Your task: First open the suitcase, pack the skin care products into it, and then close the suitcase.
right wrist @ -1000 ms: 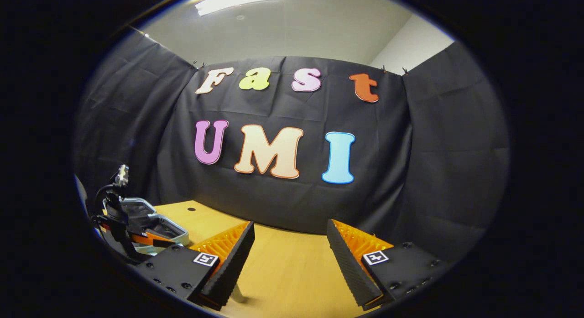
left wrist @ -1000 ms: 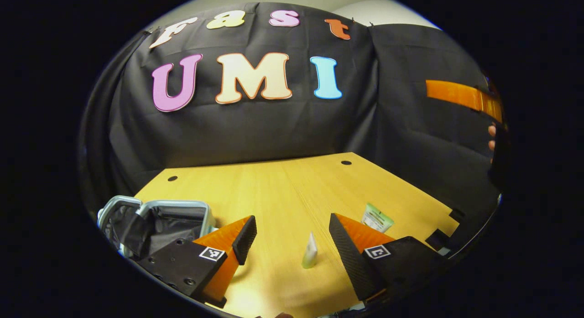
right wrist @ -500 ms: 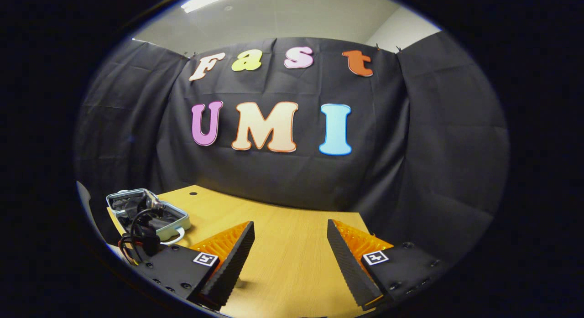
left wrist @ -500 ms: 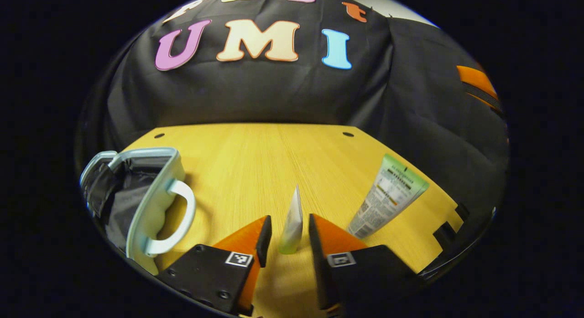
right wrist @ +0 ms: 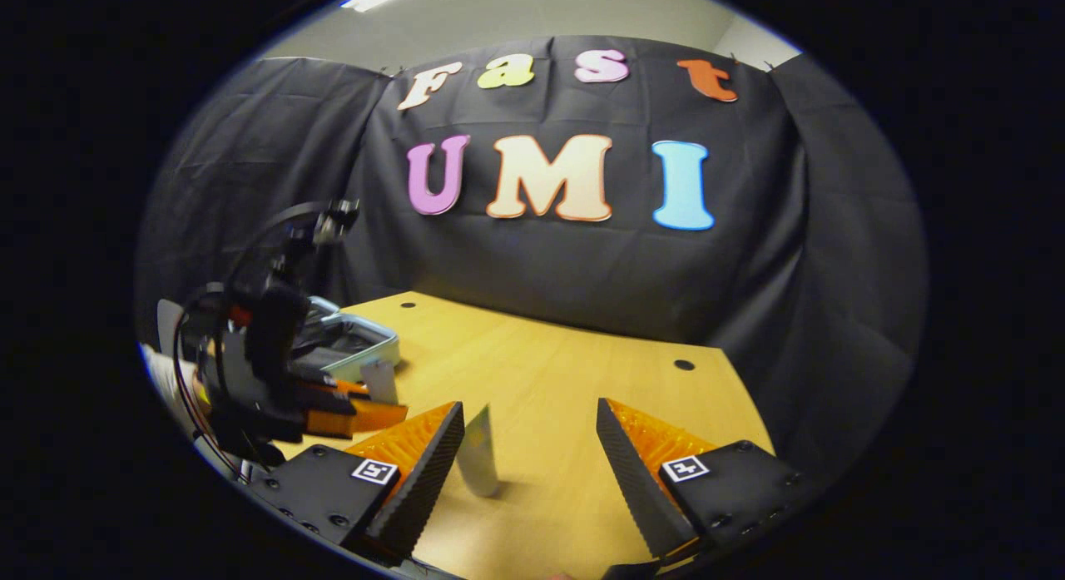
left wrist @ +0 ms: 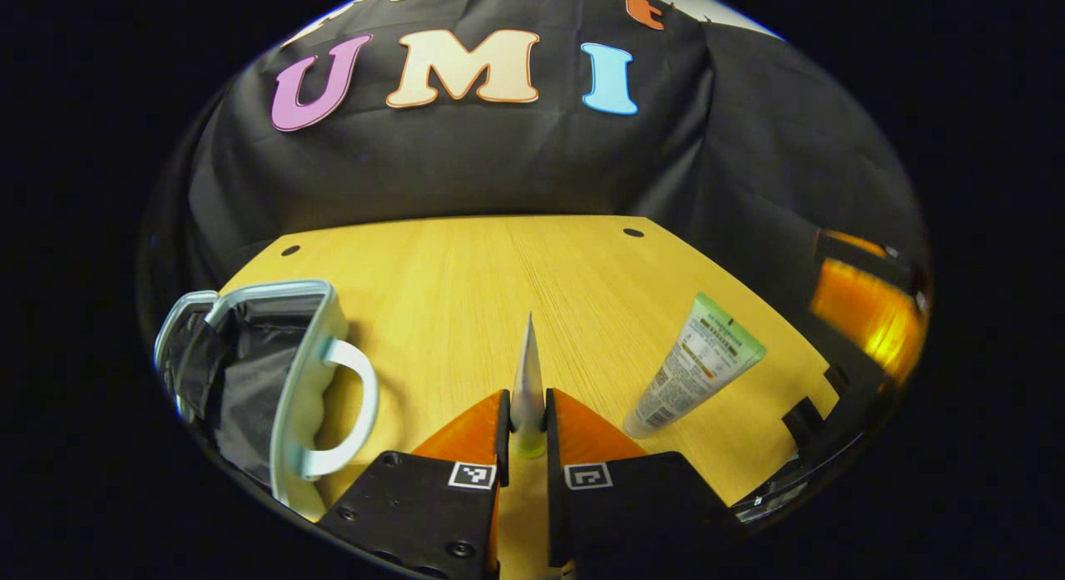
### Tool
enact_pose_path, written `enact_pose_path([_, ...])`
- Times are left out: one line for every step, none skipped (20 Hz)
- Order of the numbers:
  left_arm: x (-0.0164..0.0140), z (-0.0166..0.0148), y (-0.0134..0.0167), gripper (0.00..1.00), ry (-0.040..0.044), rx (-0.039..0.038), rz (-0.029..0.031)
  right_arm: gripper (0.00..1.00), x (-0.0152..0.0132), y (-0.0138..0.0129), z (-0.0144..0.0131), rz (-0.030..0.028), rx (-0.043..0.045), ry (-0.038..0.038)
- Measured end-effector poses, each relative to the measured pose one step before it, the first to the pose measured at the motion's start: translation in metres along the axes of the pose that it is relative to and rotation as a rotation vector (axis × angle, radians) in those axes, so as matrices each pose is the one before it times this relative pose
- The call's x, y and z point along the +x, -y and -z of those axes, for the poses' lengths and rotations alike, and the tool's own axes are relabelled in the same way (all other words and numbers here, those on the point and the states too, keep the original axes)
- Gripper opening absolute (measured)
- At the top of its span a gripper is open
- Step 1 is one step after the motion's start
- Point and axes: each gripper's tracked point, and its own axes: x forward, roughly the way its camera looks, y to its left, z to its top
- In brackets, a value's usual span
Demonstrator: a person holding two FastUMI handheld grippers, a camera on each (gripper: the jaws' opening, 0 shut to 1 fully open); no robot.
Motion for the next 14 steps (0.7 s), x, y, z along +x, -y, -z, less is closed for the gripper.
enact_pose_path([-0.00955, -0.00763, -0.00826, 0.15, 0.00788, -0.01019, -0.01383, 0.99, 0.00419, -0.01001, 0.00497, -0.02149, -0.00346, -0.00040])
enact_pose_path([-0.00961, -0.00765, -0.00988, 0.16, 0.00834, -0.00618, -0.02291, 0.99, 0.00323, -0.00502, 0.00768, -0.01163, -0.00422, 0.00061])
enact_pose_path([-0.01053, -0.00651, -0.01344, 0.16, 0.00836, -0.00212, -0.02889, 0.99, 0.00540, -0.00386, 0.00786, -0.00300, -0.00491, -0.00887])
enact_pose_path([-0.00972, -0.00793, -0.01230, 0.15, 0.01251, 0.00512, -0.02334, 0.99, 0.00741, -0.00245, 0.01276, -0.00231, -0.00235, -0.01325])
enact_pose_path([-0.00838, -0.00645, -0.01296, 0.16, 0.01049, 0.00859, -0.02996, 0.99, 0.00773, -0.00172, 0.01401, -0.00384, 0.00080, -0.01981])
enact_pose_path([-0.00768, -0.00436, -0.01574, 0.16, 0.00779, 0.01149, -0.03457, 1.00, 0.01013, -0.00170, 0.01767, -0.00318, 0.01094, -0.03621])
enact_pose_path([-0.00755, -0.00219, -0.01469, 0.16, -0.00195, 0.00579, -0.03777, 0.99, 0.00879, -0.00106, 0.01769, -0.00447, 0.01730, -0.03794])
enact_pose_path([-0.00559, -0.00034, -0.01501, 0.16, -0.00341, -0.00513, -0.03547, 0.99, 0.00666, 0.00077, 0.01374, 0.00083, 0.01683, -0.03416])
enact_pose_path([-0.00591, 0.00098, -0.01088, 0.16, -0.00688, -0.01593, -0.02512, 0.99, 0.00408, 0.00102, 0.00761, 0.00167, 0.01834, -0.02715])
enact_pose_path([-0.00593, 0.00169, -0.01132, 0.15, -0.00408, -0.01628, -0.02607, 0.99, 0.00342, -0.00277, 0.00377, -0.01667, 0.02436, -0.01581])
enact_pose_path([-0.00495, 0.00094, -0.00992, 0.16, -0.00132, -0.01114, -0.02287, 0.99, 0.00516, 0.00058, 0.00332, 0.00139, 0.01147, -0.01879])
enact_pose_path([-0.00483, -0.00052, -0.00961, 0.16, -0.00151, -0.00011, -0.02640, 0.82, 0.00388, 0.00180, 0.00110, 0.00629, -0.00039, -0.01013])
enact_pose_path([-0.00389, -0.00065, -0.01282, 0.16, 0.00584, 0.00777, -0.03094, 0.65, 0.00072, 0.00143, 0.00010, -0.00785, 0.00606, -0.01133])
enact_pose_path([-0.00266, -0.00056, -0.01058, 0.16, -0.00402, 0.00114, -0.02788, 0.47, 0.00188, -0.00166, -0.00055, -0.00341, -0.00114, -0.00960])
